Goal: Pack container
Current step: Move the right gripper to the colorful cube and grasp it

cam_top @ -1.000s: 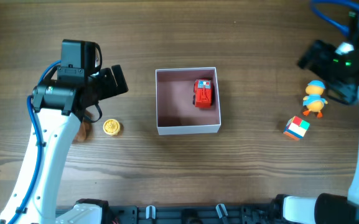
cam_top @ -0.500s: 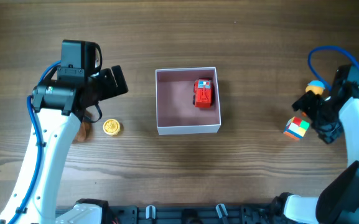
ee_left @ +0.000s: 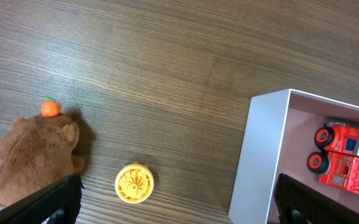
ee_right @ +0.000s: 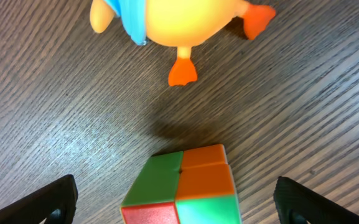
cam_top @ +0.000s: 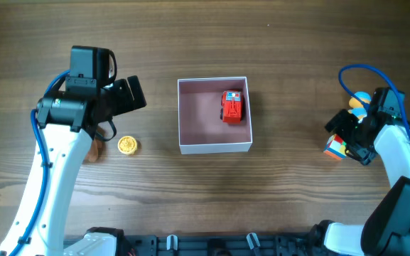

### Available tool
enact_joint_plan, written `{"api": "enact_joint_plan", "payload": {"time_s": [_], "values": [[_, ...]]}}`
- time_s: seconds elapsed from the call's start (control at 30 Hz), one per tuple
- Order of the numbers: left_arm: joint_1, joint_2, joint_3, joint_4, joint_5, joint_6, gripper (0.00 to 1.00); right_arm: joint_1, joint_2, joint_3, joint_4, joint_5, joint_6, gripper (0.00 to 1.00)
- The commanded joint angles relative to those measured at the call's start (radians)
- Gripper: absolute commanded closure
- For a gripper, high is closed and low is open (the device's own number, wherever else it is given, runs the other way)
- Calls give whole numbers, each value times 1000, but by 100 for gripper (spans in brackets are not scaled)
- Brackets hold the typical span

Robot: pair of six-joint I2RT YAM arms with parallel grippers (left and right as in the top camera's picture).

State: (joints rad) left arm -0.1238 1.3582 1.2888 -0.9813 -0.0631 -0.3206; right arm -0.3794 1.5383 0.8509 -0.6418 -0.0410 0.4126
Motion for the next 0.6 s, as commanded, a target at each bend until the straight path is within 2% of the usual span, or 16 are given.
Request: {"api": "enact_joint_plan", "payload": {"time_s": [0.0,0.2,0.4,0.57], "values": [[5,-14,13,0,-13,-2,0,0,16,-13,0,-25,-21,9],[5,-14,13,0,-13,-2,0,0,16,-45,22,-25,-24,10],[5,-14,13,0,-13,-2,0,0,16,-45,21,-28,-24,31],[5,-14,13,0,-13,-2,0,0,16,-45,21,-33,-25,40]]}}
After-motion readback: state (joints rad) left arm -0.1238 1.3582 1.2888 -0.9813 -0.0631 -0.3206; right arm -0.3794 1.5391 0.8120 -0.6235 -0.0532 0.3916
